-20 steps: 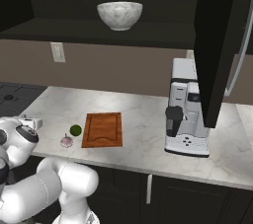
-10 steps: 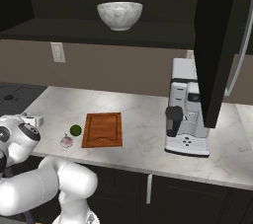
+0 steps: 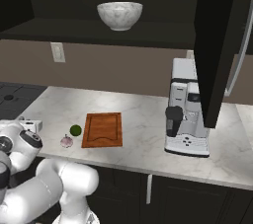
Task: Open the cabinet. Place the bowl and condiment on the counter. Then place the lime and garlic on the cutting board.
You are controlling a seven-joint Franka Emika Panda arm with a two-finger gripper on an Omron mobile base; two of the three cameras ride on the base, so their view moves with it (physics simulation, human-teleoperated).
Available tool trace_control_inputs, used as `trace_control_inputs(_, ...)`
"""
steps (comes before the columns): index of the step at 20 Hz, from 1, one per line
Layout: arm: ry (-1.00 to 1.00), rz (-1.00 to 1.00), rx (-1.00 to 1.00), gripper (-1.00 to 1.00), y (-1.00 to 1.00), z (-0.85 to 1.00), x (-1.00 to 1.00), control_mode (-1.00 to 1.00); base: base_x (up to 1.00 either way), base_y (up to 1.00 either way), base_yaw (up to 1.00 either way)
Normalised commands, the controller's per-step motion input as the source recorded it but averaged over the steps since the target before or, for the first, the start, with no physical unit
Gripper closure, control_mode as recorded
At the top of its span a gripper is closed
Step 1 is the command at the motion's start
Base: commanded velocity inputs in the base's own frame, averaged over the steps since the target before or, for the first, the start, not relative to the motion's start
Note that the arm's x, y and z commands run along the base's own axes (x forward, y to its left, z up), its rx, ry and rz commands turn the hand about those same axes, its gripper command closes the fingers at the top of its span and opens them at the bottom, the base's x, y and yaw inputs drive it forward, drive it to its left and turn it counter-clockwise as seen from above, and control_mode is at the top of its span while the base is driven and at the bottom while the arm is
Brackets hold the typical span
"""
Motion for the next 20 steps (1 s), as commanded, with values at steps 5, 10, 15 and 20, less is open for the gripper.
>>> trace_control_inputs(5, -0.03, 0.00, 0.02, 1.00, -0.04, -0.01, -0.43, -1.00, 0.00, 0.00, 0.00)
trace_control_inputs(10, -0.01, 0.00, 0.00, 1.00, 0.00, -0.15, -0.01, -1.00, 0.00, 0.00, 0.00)
trace_control_inputs(15, -0.06, 0.00, 0.02, 1.00, 0.00, -0.05, 0.00, -1.00, 0.00, 0.00, 0.00)
trace_control_inputs(20, -0.14, 0.00, 0.06, 1.00, -0.01, 0.00, 0.01, -1.00, 0.00, 0.00, 0.00)
